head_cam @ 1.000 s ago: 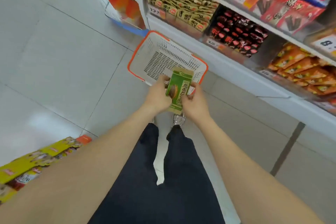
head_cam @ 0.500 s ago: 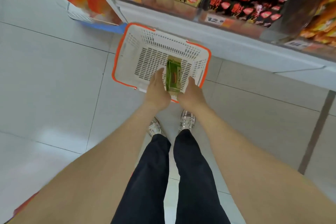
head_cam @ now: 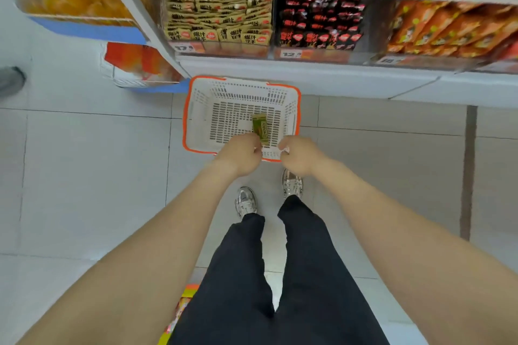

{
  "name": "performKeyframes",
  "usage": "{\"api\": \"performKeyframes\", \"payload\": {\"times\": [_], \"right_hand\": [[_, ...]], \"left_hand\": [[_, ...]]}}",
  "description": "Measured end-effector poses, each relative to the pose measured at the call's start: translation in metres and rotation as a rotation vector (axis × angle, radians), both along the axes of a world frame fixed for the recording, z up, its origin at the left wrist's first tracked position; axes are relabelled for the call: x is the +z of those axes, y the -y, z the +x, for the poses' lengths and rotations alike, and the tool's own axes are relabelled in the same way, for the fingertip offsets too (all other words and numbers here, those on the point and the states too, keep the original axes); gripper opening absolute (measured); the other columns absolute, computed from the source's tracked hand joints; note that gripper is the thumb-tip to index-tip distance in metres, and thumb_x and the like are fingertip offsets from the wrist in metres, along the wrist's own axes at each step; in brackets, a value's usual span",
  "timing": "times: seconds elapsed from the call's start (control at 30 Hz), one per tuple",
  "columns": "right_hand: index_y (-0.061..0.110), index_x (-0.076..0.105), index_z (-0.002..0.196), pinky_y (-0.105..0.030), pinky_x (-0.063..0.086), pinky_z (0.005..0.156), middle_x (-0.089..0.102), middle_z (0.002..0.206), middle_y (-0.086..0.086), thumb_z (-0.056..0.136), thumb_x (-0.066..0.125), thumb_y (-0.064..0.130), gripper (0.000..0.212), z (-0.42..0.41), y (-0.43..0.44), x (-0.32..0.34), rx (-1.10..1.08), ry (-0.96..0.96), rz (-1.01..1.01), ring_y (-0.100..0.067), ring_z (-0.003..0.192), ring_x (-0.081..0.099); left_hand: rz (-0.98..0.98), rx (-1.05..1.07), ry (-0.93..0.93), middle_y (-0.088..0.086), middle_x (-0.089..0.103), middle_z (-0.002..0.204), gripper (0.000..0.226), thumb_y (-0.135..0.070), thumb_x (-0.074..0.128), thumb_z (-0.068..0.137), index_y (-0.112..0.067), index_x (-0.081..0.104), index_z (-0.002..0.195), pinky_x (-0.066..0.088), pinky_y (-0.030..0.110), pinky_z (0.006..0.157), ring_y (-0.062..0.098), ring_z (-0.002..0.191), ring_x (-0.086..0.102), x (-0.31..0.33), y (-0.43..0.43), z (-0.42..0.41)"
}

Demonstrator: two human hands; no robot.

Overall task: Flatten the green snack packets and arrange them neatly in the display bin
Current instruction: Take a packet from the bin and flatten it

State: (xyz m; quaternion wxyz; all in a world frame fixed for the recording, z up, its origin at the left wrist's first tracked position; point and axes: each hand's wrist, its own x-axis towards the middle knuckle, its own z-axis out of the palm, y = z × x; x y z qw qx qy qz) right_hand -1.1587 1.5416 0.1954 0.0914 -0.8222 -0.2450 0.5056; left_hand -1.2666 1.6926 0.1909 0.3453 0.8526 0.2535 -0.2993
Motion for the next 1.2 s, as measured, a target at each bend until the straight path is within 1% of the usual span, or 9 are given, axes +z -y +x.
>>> {"api": "performKeyframes", "payload": {"times": [0.07,0.2,0.33,0.47,0.6,0.73,0.93,1.07,1.2], "right_hand": [[0.009,0.059,0.142,-0.035,0.049,0.098,0.059,0.147,-0.018,0.105,0.047,0.013,0.039,-0.009,0.014,0.034,-0.048,0.049,0.029,-0.038,0.129,0.057],[0.01,0.063,0.117,-0.036,0.052,0.079,0.069,0.12,-0.019,0.101,0.046,0.014,0.025,-0.043,0.064,0.098,-0.157,0.126,0.076,-0.04,0.102,0.065],[0.017,0.054,0.14,-0.044,0.058,0.076,0.071,0.111,-0.015,0.099,0.048,0.014,0.042,-0.077,0.145,0.148,-0.241,0.209,0.08,-0.038,0.096,0.067],[0.022,0.057,0.134,-0.04,0.059,0.077,0.071,0.095,-0.001,0.099,0.056,0.025,0.035,-0.097,0.24,0.18,-0.596,0.267,0.139,-0.024,0.087,0.068],[0.028,0.06,0.131,-0.036,0.059,0.079,0.071,0.1,0.006,0.099,0.06,0.034,0.033,-0.101,0.338,0.198,-0.9,0.334,0.189,-0.014,0.089,0.069],[0.024,0.061,0.13,-0.038,0.058,0.086,0.069,0.095,0.009,0.098,0.061,0.033,0.033,-0.093,0.442,0.2,-1.094,0.366,0.186,-0.016,0.091,0.068],[0.018,0.059,0.138,-0.034,0.053,0.083,0.07,0.104,-0.001,0.102,0.057,0.026,0.037,-0.07,0.61,0.209,-1.209,0.359,0.143,-0.02,0.098,0.065],[0.017,0.058,0.138,-0.032,0.048,0.075,0.07,0.102,0.0,0.104,0.055,0.023,0.035,-0.05,0.701,0.217,-1.252,0.365,0.132,-0.019,0.094,0.065],[0.019,0.058,0.139,-0.032,0.047,0.075,0.068,0.102,0.0,0.104,0.055,0.024,0.035,-0.006,0.78,0.22,-1.288,0.375,0.115,-0.019,0.093,0.063]], "left_hand": [[0.067,-0.121,-0.008,0.015,0.069,0.12,0.025,-0.017,0.047,0.105,-0.01,0.067,0.119,0.048,0.037,0.078,0.035,0.103,0.062,0.034,0.006,-0.007],[0.226,-0.338,-0.001,0.011,0.065,0.106,0.019,-0.02,0.045,0.104,-0.014,0.062,0.109,0.054,0.044,0.078,0.038,0.096,0.063,0.099,0.04,-0.023],[0.236,-0.571,0.043,0.012,0.069,0.108,0.013,-0.022,0.046,0.105,-0.016,0.055,0.098,0.058,0.048,0.08,0.038,0.093,0.066,0.145,0.097,-0.02],[0.092,-0.611,0.133,0.01,0.071,0.116,0.026,-0.028,0.048,0.105,-0.016,0.066,0.119,0.058,0.046,0.085,0.034,0.105,0.067,0.181,0.174,0.005],[-0.021,-0.711,0.222,0.002,0.075,0.115,0.025,-0.028,0.056,0.1,-0.022,0.071,0.12,0.058,0.042,0.09,0.027,0.105,0.069,0.207,0.274,0.042],[-0.05,-0.924,0.254,0.003,0.075,0.111,0.024,-0.026,0.056,0.101,-0.019,0.071,0.118,0.057,0.042,0.089,0.027,0.102,0.07,0.22,0.396,0.09],[-0.043,-1.153,0.278,0.002,0.072,0.114,0.025,-0.027,0.054,0.104,-0.018,0.069,0.122,0.056,0.042,0.091,0.026,0.102,0.066,0.234,0.584,0.168],[-0.059,-1.2,0.288,0.0,0.071,0.112,0.024,-0.027,0.052,0.105,-0.018,0.067,0.122,0.059,0.046,0.088,0.023,0.098,0.068,0.245,0.679,0.206],[-0.08,-1.233,0.282,-0.002,0.069,0.113,0.024,-0.028,0.051,0.107,-0.019,0.066,0.124,0.062,0.047,0.084,0.02,0.093,0.068,0.248,0.761,0.246]]}}
